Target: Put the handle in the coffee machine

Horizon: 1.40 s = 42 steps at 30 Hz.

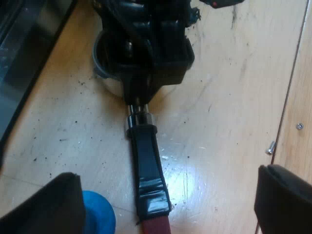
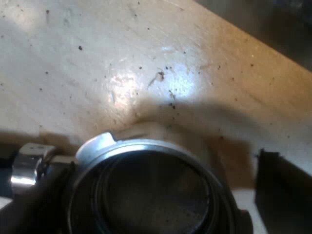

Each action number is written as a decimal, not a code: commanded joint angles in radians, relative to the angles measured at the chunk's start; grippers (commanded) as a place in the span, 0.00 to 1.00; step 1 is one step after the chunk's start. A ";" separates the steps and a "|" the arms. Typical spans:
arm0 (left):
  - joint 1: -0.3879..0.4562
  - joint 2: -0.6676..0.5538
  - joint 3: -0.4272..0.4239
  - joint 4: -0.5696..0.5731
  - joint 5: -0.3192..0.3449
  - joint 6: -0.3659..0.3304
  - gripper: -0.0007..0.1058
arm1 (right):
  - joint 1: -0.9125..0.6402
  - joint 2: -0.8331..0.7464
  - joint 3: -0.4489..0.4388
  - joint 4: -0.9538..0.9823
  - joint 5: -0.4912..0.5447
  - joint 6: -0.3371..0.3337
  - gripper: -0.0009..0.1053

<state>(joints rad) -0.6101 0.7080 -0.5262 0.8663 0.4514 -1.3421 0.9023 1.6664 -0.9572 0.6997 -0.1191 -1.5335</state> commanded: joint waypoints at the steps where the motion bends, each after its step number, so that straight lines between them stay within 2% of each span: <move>1: -0.003 0.000 -0.003 -0.004 0.012 0.001 0.70 | -0.002 -0.005 -0.009 0.012 -0.006 -0.017 0.43; 4: -0.003 0.000 -0.003 -0.004 0.012 0.042 0.70 | -0.002 -0.016 -0.009 0.043 -0.015 0.007 0.01; 10: -0.003 0.000 -0.003 -0.004 0.012 0.142 0.70 | -0.002 -0.088 -0.009 0.140 -0.012 0.130 0.01; 14: -0.003 0.000 -0.003 -0.004 0.015 0.150 0.70 | -0.002 -0.153 -0.009 0.198 0.005 0.206 0.01; 25: -0.003 0.032 -0.003 -0.003 0.015 0.158 0.70 | 0.023 -0.305 -0.009 0.243 0.009 0.265 0.01; 33: -0.003 0.104 -0.001 -0.014 0.015 0.202 0.70 | 0.034 -0.363 -0.009 0.250 -0.015 0.299 0.01; 38: -0.003 0.112 0.036 -0.085 0.016 0.202 0.70 | 0.034 -0.399 -0.009 0.250 -0.028 0.308 0.01; 42: -0.003 0.112 0.041 -0.085 0.041 0.202 0.70 | 0.034 -0.406 -0.009 0.250 -0.031 0.311 0.01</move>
<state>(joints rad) -0.6101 0.8210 -0.4824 0.7978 0.4736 -1.1426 0.9365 1.2766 -0.9554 0.9613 -0.1312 -1.2285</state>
